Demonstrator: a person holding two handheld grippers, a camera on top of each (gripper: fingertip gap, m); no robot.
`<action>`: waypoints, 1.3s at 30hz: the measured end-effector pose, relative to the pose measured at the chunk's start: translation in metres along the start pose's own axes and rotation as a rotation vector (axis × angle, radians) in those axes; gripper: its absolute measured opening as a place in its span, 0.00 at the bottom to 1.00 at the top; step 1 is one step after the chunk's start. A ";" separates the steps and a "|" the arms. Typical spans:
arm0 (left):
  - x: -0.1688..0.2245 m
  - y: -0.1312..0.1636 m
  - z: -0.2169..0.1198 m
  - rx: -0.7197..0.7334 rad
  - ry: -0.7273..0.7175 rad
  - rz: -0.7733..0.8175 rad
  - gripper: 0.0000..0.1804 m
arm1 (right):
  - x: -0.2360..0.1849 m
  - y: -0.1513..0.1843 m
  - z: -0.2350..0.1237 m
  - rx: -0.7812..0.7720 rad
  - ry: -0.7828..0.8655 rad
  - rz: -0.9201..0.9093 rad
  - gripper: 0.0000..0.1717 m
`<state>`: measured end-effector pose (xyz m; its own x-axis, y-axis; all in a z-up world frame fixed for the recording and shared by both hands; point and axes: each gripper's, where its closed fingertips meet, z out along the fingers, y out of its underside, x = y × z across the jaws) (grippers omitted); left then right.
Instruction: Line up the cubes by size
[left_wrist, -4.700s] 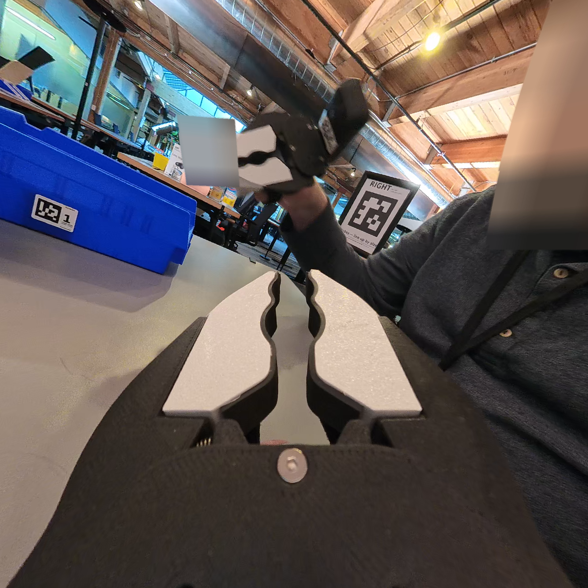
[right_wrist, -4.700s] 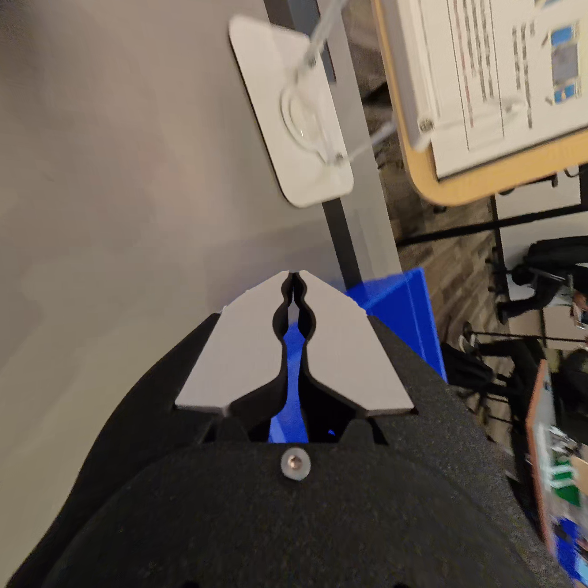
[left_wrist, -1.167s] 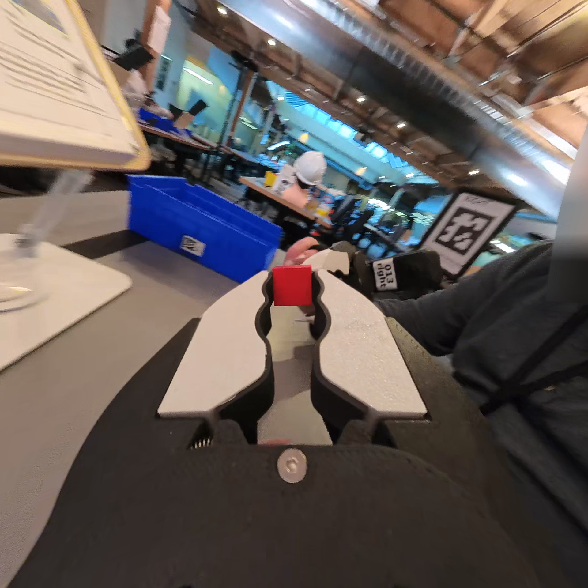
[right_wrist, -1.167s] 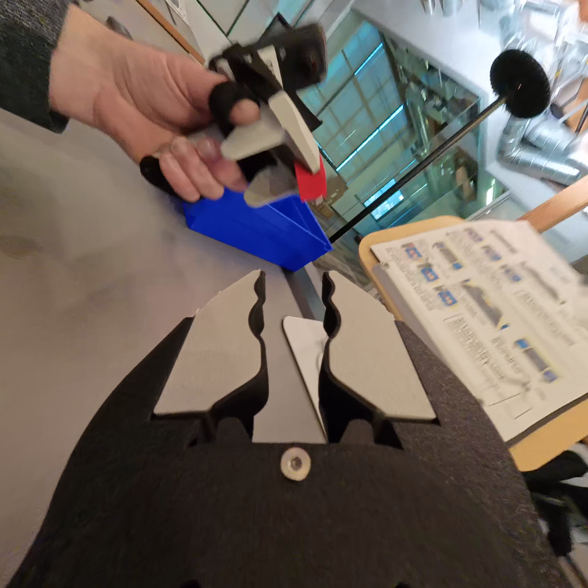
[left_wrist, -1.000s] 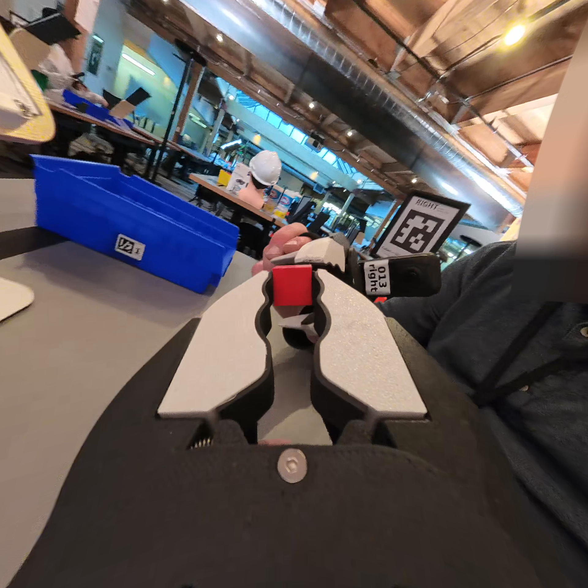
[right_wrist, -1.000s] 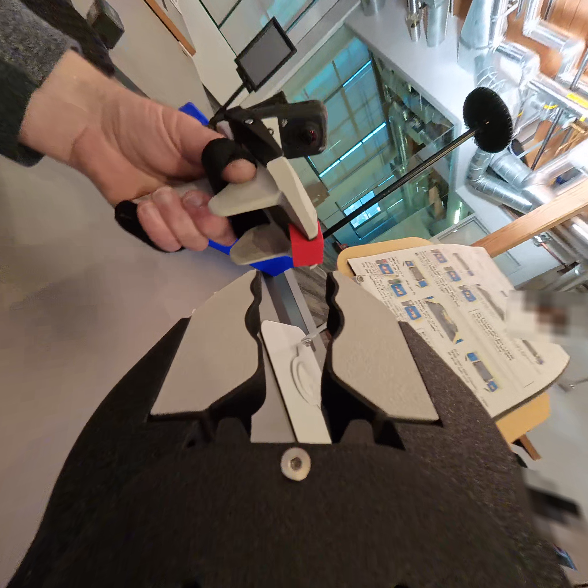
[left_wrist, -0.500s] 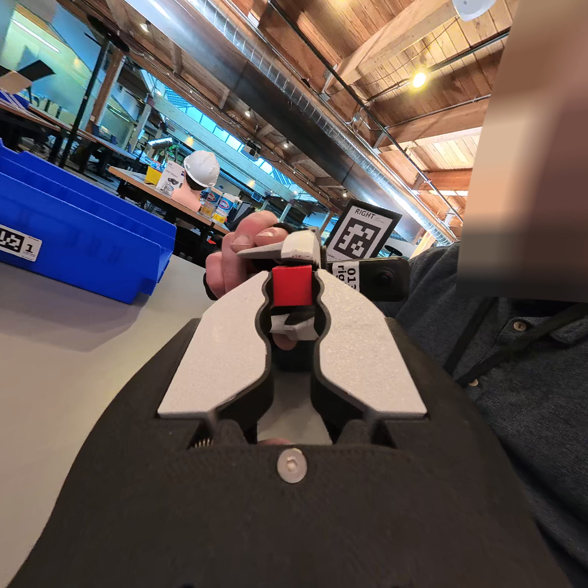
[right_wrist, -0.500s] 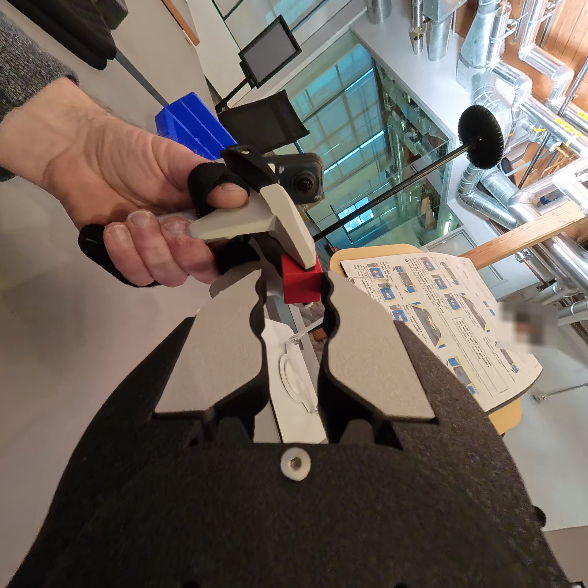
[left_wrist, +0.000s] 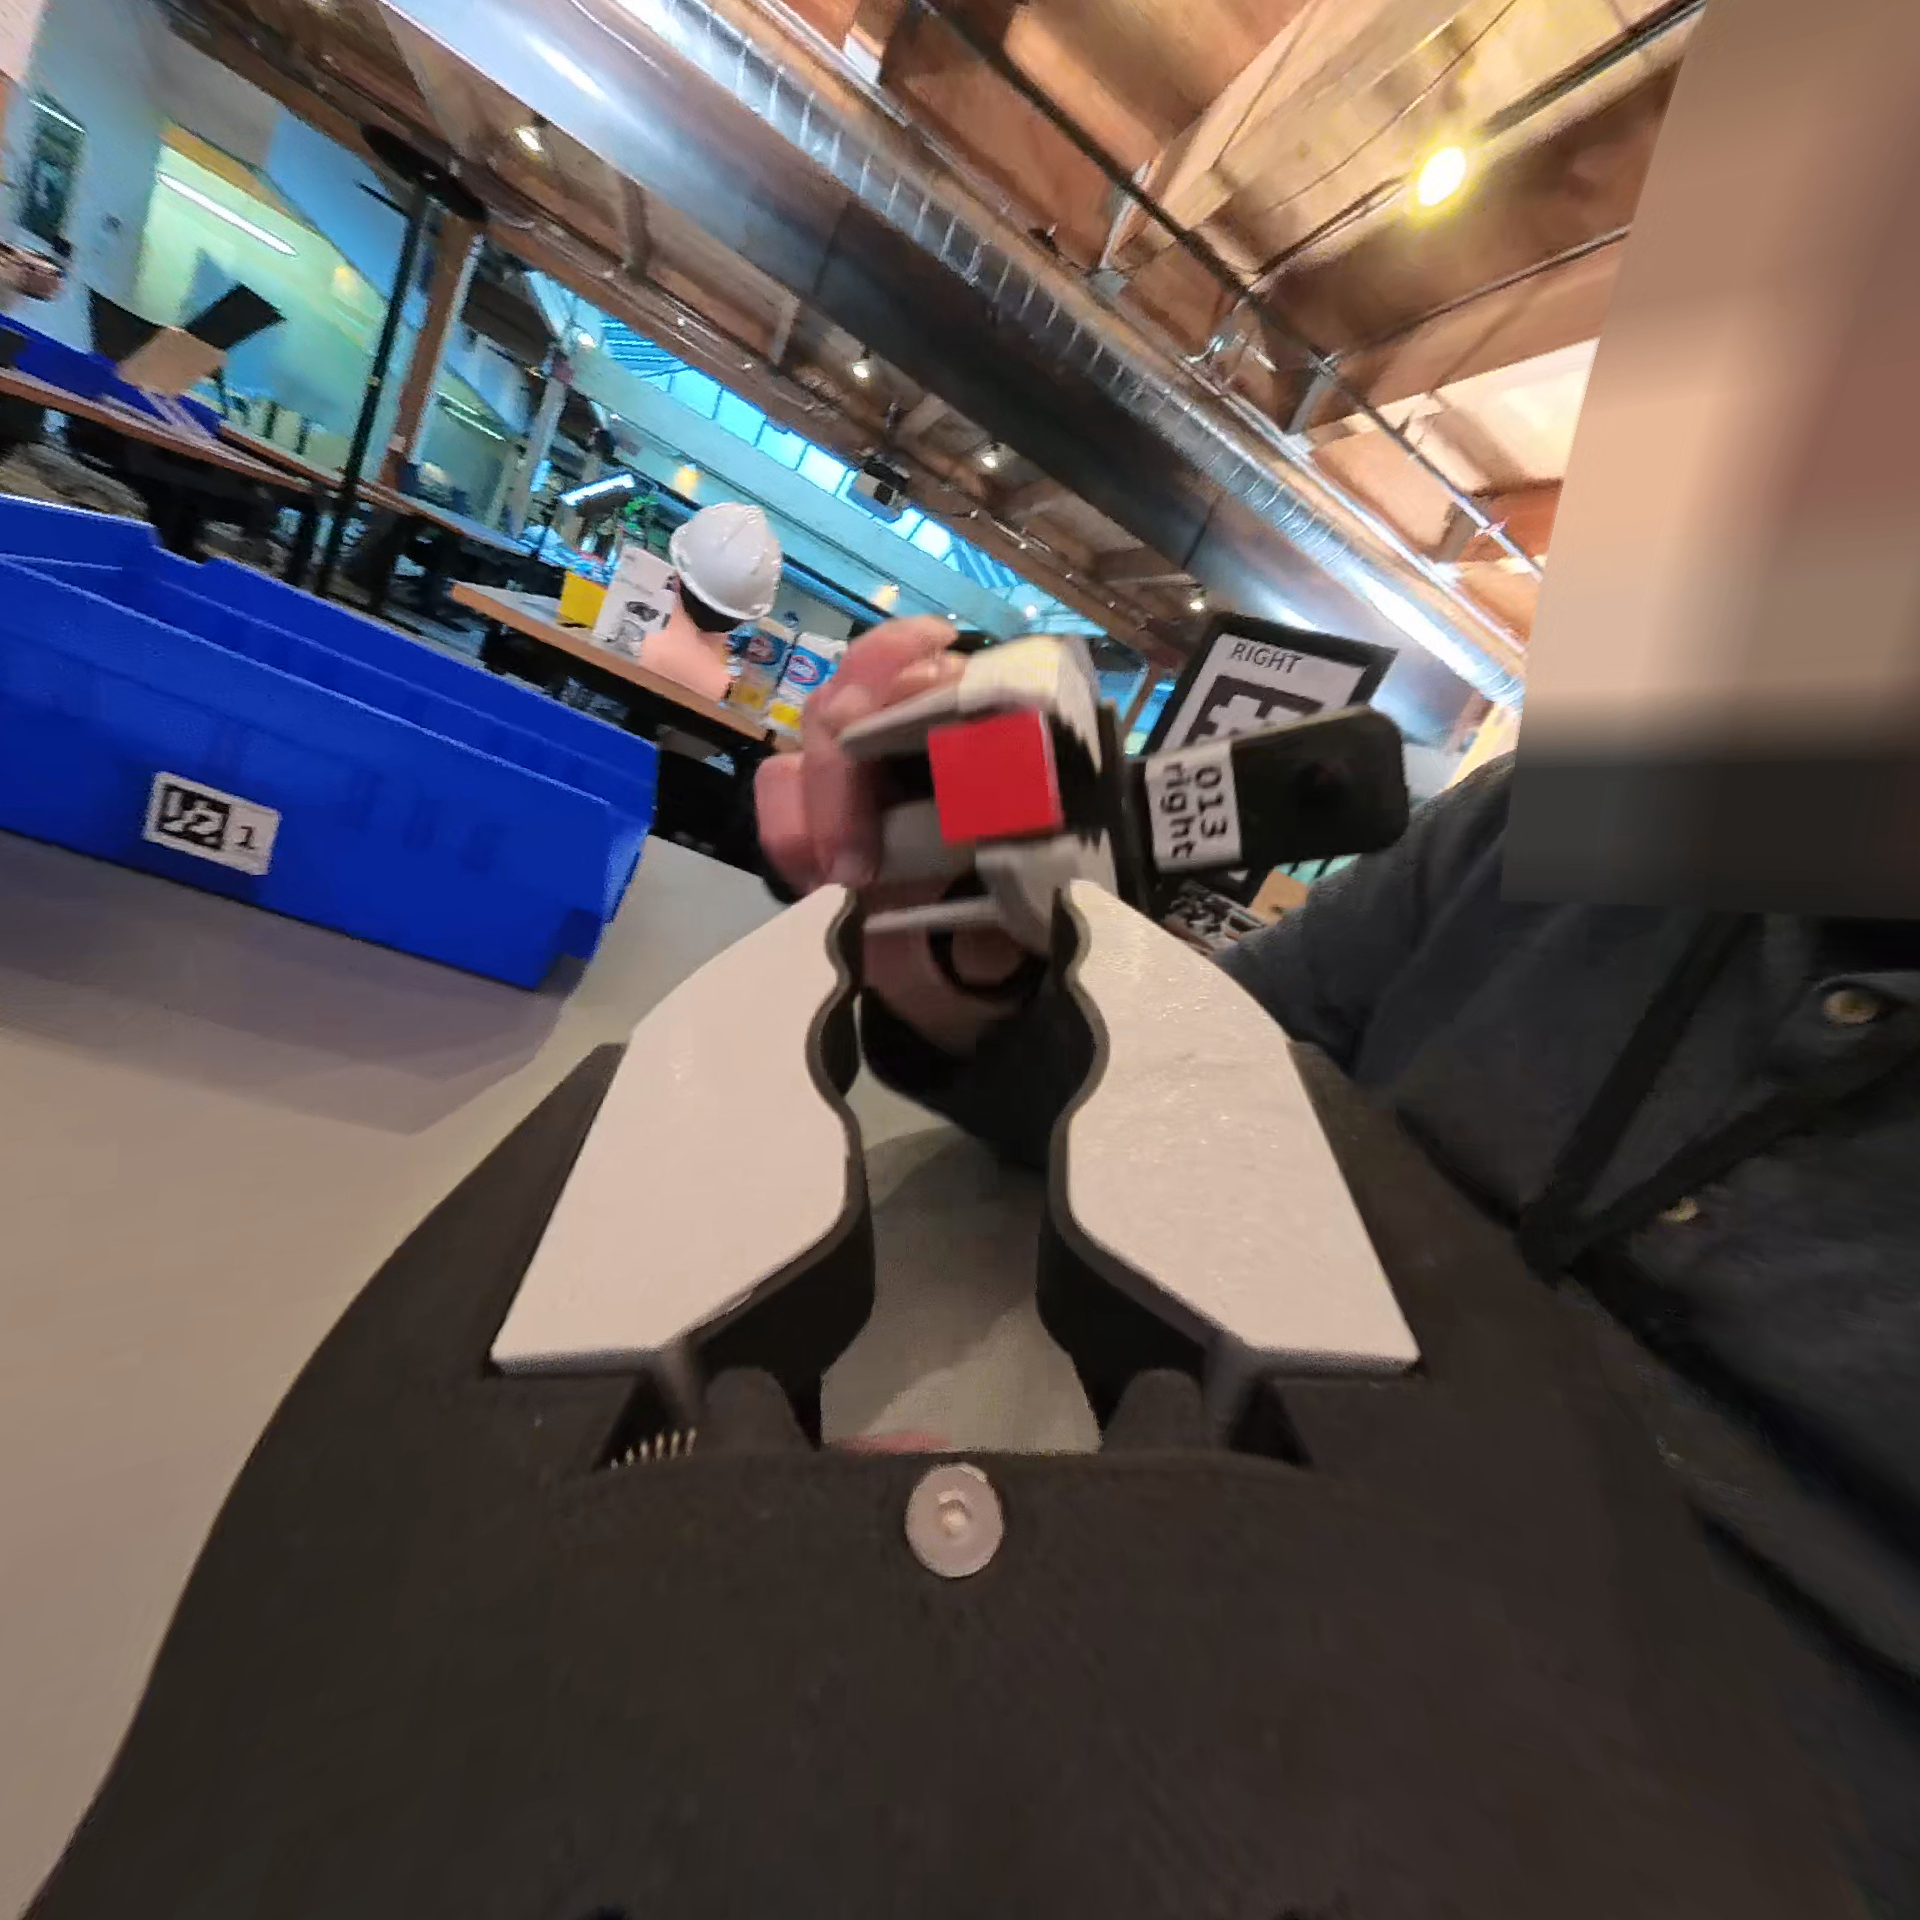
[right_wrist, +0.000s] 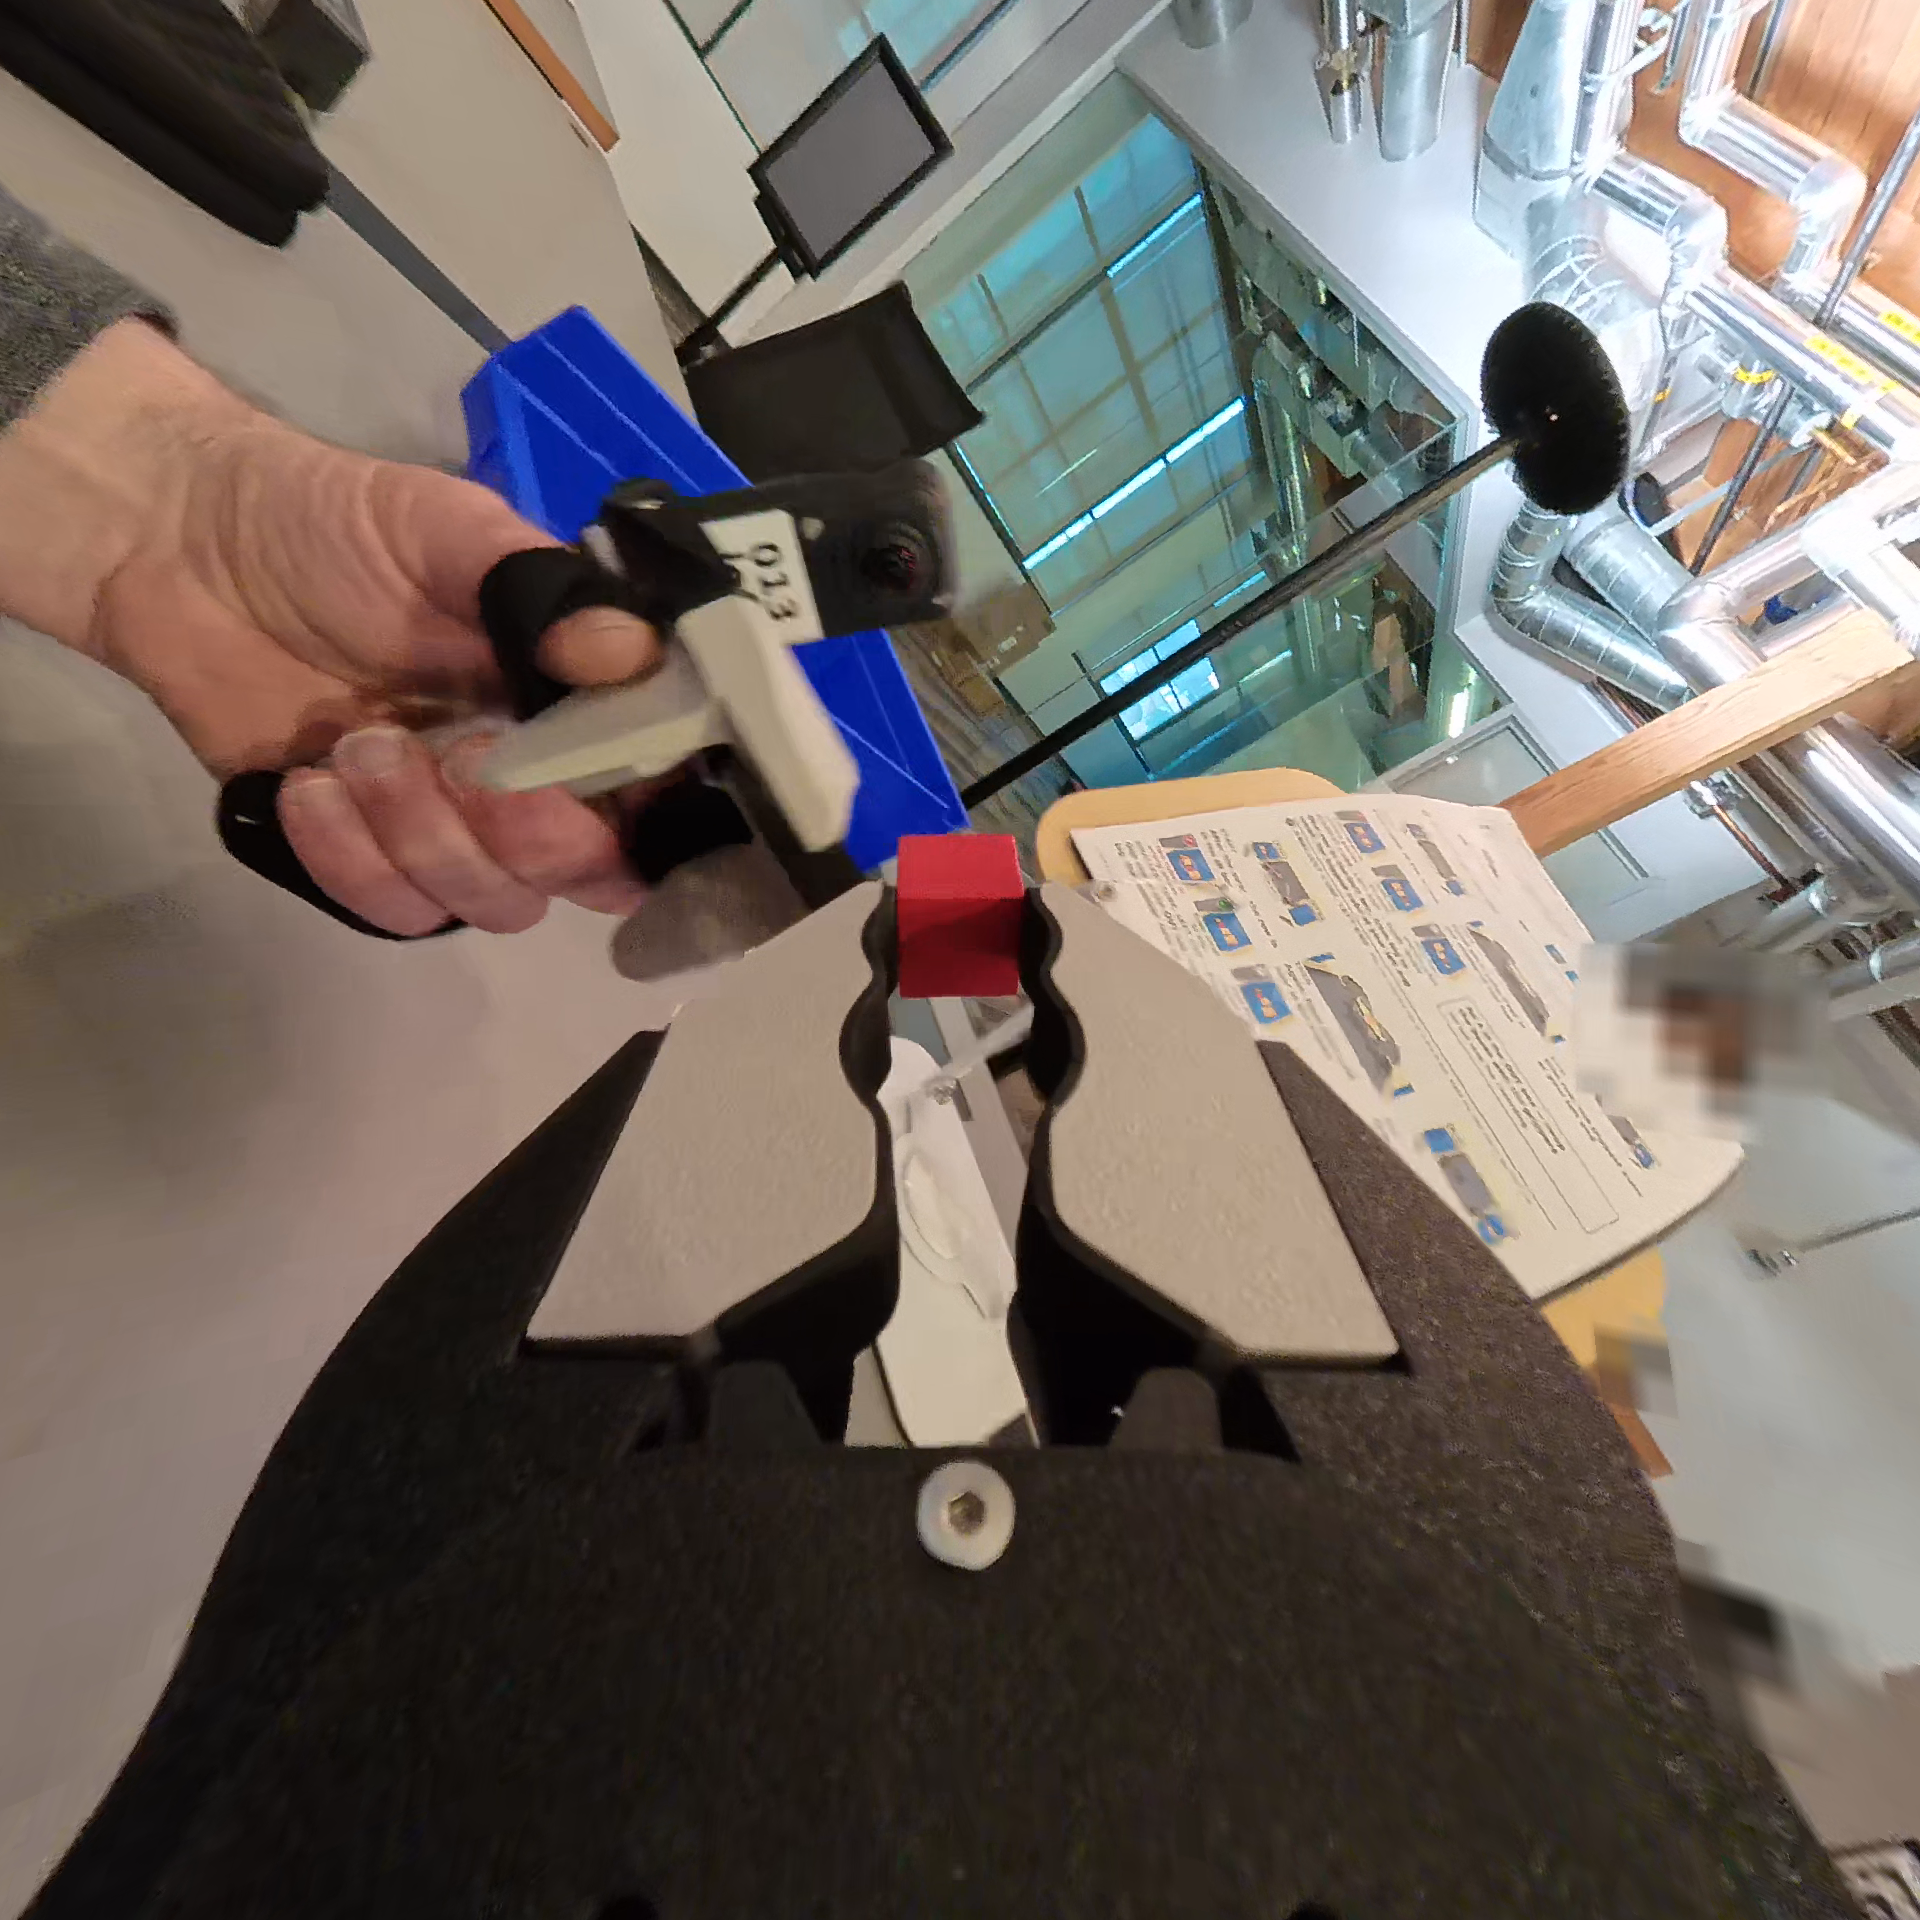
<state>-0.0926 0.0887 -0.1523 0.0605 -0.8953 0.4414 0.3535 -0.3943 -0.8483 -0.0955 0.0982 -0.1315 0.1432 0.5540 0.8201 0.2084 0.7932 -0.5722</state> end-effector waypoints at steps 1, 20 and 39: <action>-0.004 0.001 -0.003 0.004 -0.020 0.009 0.15 | 0.009 0.004 -0.004 -0.020 0.009 -0.010 0.12; -0.031 0.022 -0.008 -0.029 -0.077 0.026 0.00 | 0.148 0.279 -0.183 -0.882 -0.441 0.069 0.13; -0.033 0.027 -0.007 -0.042 -0.061 0.019 0.00 | 0.105 0.408 -0.219 -1.315 -0.922 0.014 0.13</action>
<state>-0.0919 0.1067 -0.1916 0.1242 -0.8891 0.4406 0.3125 -0.3864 -0.8678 0.2165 0.4251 -0.2783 -0.3502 0.9012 0.2554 0.9289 0.2991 0.2184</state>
